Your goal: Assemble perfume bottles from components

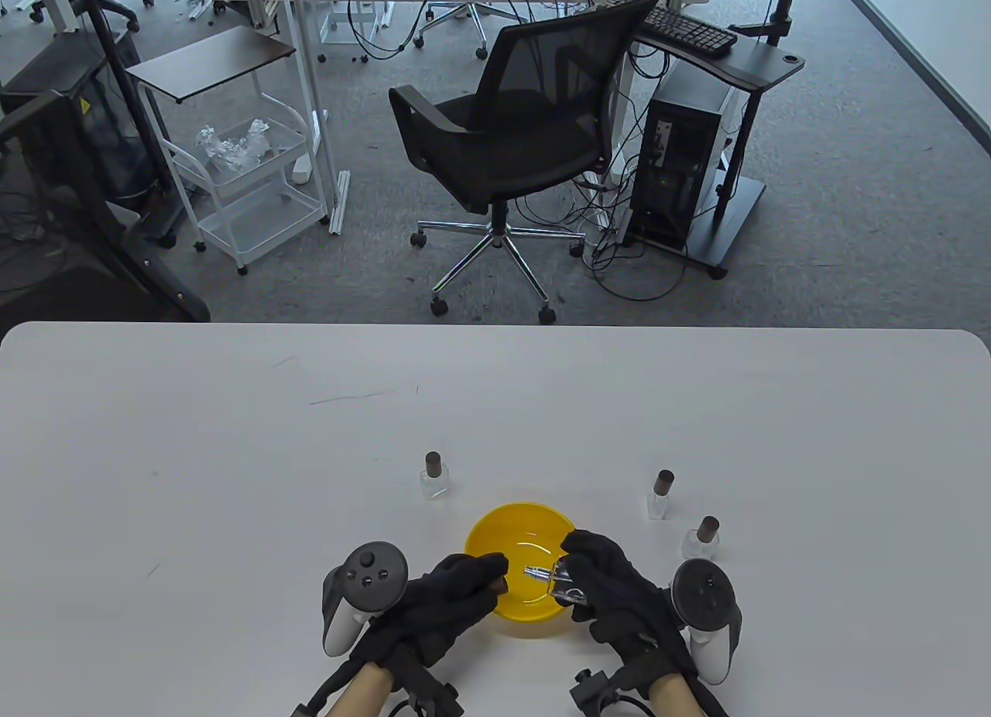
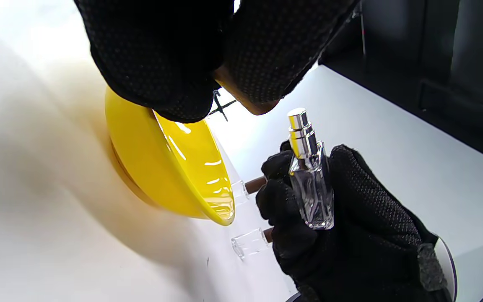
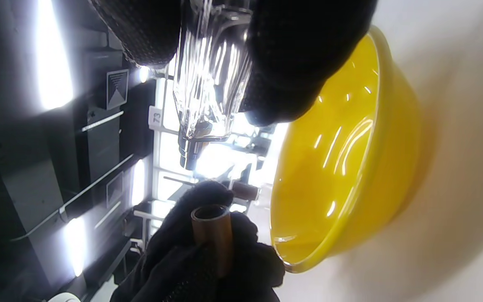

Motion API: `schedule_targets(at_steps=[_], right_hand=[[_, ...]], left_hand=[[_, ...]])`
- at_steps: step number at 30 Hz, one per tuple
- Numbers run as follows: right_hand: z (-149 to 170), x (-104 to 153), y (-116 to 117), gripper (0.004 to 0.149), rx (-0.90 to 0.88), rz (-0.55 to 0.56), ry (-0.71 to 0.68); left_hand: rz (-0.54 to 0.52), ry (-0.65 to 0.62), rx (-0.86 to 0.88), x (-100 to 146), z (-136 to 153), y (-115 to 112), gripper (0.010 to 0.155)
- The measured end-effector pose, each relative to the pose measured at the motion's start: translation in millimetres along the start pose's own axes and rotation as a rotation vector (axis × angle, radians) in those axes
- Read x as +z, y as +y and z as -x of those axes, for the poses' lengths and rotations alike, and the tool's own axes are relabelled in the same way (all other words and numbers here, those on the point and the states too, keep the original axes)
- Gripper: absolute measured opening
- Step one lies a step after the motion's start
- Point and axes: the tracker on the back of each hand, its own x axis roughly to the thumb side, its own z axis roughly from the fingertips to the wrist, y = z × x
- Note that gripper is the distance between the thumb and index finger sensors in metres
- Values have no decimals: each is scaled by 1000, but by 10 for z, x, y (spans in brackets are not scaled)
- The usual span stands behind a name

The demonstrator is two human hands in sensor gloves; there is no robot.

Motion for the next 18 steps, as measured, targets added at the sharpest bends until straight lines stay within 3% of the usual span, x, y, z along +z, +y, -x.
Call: schedule_targets(at_steps=[13, 18], right_hand=[[18, -2, 118, 51, 40, -75, 3], [19, 3, 186, 51, 17, -109, 10]], left_hand=[[29, -45, -35, 9, -110, -107, 52], [-87, -95, -39, 56, -195, -136, 50]])
